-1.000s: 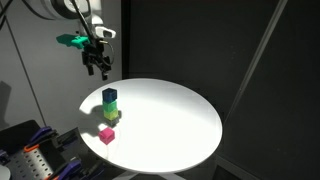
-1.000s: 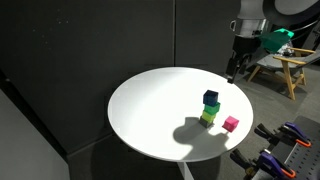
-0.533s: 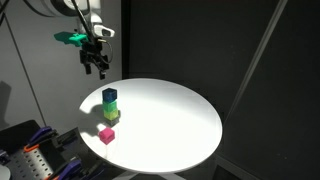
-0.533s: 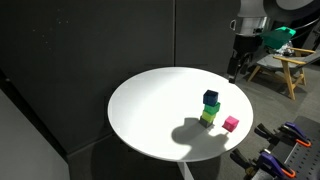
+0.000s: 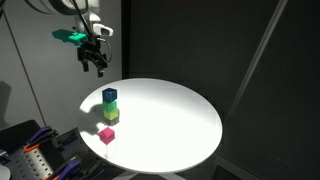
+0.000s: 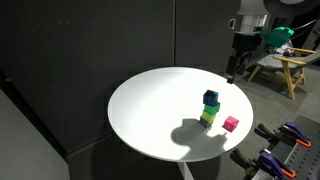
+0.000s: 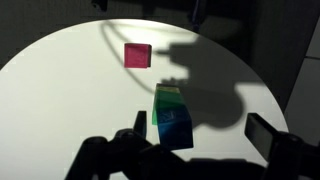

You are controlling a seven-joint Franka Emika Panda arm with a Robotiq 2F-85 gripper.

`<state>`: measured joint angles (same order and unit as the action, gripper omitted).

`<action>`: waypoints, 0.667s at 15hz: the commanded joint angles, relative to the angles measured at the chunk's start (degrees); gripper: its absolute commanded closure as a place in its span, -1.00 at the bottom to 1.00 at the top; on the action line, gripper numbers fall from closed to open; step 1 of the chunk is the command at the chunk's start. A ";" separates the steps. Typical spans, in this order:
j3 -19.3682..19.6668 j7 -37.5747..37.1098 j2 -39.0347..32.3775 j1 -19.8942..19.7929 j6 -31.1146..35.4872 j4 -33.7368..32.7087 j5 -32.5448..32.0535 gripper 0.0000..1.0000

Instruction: Put the blue toy block on top of the tree stacked toy blocks

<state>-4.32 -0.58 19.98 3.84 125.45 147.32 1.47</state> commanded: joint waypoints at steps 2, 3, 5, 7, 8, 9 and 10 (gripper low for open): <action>0.26 0.80 0.19 0.25 -0.09 -0.06 0.12 -1.00; 0.28 0.91 0.23 0.26 -0.09 -0.06 0.12 -1.00; 0.29 0.95 0.24 0.29 -0.09 -0.06 0.13 -1.00; 0.29 0.96 0.24 0.33 -0.09 -0.06 0.13 -1.00; 0.30 0.96 0.24 0.35 -0.09 -0.06 0.13 -1.00; 0.31 0.96 0.24 0.36 -0.09 -0.06 0.14 -1.00; 0.32 0.96 0.24 0.36 -0.09 -0.06 0.14 -1.00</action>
<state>-4.17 0.46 20.23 4.02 125.45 147.32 1.68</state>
